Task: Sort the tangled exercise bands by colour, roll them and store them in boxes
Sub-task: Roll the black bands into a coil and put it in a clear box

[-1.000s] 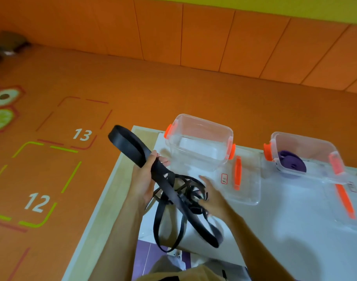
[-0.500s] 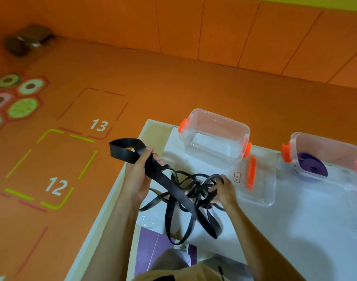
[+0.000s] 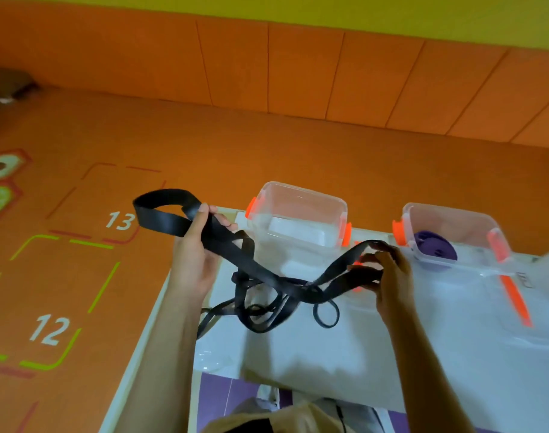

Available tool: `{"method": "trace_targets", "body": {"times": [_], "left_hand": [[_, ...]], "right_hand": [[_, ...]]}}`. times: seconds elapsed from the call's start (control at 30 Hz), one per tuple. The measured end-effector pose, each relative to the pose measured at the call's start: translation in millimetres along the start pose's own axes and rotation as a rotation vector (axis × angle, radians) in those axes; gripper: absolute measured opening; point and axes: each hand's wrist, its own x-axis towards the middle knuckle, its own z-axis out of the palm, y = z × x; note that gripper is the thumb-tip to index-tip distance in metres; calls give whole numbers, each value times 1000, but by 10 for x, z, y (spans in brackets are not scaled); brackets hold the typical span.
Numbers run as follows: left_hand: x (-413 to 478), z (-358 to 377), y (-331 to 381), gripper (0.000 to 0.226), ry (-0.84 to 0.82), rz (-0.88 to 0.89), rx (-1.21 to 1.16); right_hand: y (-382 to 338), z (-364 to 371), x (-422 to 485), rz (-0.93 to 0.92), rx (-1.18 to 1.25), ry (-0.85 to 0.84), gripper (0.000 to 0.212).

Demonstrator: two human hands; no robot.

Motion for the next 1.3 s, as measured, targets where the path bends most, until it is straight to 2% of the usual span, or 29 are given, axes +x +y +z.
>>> {"method": "trace_targets", "body": {"times": [0.23, 0.3, 0.37, 0.43, 0.5, 0.57, 0.67, 0.77, 0.87, 0.93, 1.07, 1.1, 1.17, 1.2, 1.23, 1.3], "left_hand": [[-83, 219, -49, 22, -96, 9, 163], [-115, 232, -74, 31, -105, 15, 275], [-122, 227, -82, 30, -98, 21, 393], [-105, 220, -76, 20, -75, -29, 450], [-103, 206, -81, 23, -99, -119, 504], [-145, 165, -100, 24, -165, -115, 573], [-240, 136, -148, 33, -252, -78, 707], [-294, 134, -287, 59, -364, -146, 797], [-278, 70, -365, 54, -223, -160, 670], [-233, -19, -359, 47, -154, -130, 676], [-232, -135, -420, 44, -217, -143, 733], [-249, -116, -443, 44, -251, -132, 767], [-278, -47, -499, 42, -346, -94, 806], [-292, 0, -537, 43, -392, -88, 799], [-302, 45, -579, 46, -441, -89, 810], [-291, 112, -641, 64, -522, -105, 896]], "right_hand": [[-93, 93, -194, -89, -191, -225, 16], [-138, 100, -240, -99, -226, -319, 24], [-202, 130, -292, -86, -251, -408, 36], [-242, 188, -342, -77, -262, -473, 41], [-250, 271, -384, -72, -275, -512, 43], [-223, 389, -405, -59, -308, -546, 34], [-170, 596, -462, -18, -364, -635, 17], [-108, 777, -553, -14, -340, -735, 15], [-48, 828, -544, -118, -462, -723, 18], [-17, 816, -491, -154, -527, -715, 20], [67, 842, -372, -182, -584, -534, 13], [87, 861, -356, -142, -611, -525, 26], [154, 913, -342, 71, -554, -673, 60], [185, 955, -370, 158, -512, -764, 68], [236, 989, -393, 170, -460, -820, 68], [331, 1025, -388, 89, -371, -754, 53]]}}
